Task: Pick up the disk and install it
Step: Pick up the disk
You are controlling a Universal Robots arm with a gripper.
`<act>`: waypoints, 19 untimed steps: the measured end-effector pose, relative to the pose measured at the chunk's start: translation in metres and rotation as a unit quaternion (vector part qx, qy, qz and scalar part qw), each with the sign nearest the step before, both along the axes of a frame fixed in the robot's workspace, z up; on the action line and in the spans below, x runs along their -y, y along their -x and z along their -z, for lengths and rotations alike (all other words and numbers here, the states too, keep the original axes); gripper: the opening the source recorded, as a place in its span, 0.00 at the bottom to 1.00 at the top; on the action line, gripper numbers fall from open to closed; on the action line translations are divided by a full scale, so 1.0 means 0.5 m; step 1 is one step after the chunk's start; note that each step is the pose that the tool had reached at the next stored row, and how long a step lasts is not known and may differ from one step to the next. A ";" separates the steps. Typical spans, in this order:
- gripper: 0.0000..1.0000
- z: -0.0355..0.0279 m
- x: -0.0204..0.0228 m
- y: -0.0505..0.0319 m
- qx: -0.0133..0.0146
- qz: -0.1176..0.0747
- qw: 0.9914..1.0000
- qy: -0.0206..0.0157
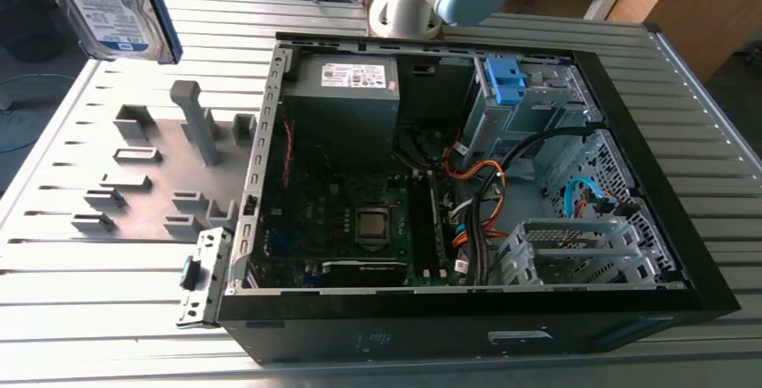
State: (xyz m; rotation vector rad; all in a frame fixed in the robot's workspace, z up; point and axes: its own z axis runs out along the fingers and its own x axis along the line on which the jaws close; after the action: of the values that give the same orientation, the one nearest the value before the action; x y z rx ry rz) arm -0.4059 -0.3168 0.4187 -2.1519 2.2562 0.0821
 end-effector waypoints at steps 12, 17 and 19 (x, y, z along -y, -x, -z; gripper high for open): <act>0.36 -0.009 0.0000 0.000 0.000 0.000 1.000 0.000; 0.36 -0.014 0.0000 0.000 0.000 0.000 1.000 -0.001; 0.36 -0.016 0.0000 0.000 0.000 0.000 1.000 -0.001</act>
State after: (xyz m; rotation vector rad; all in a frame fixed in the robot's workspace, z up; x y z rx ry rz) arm -0.4059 -0.3168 0.4265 -2.1513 2.2556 0.0833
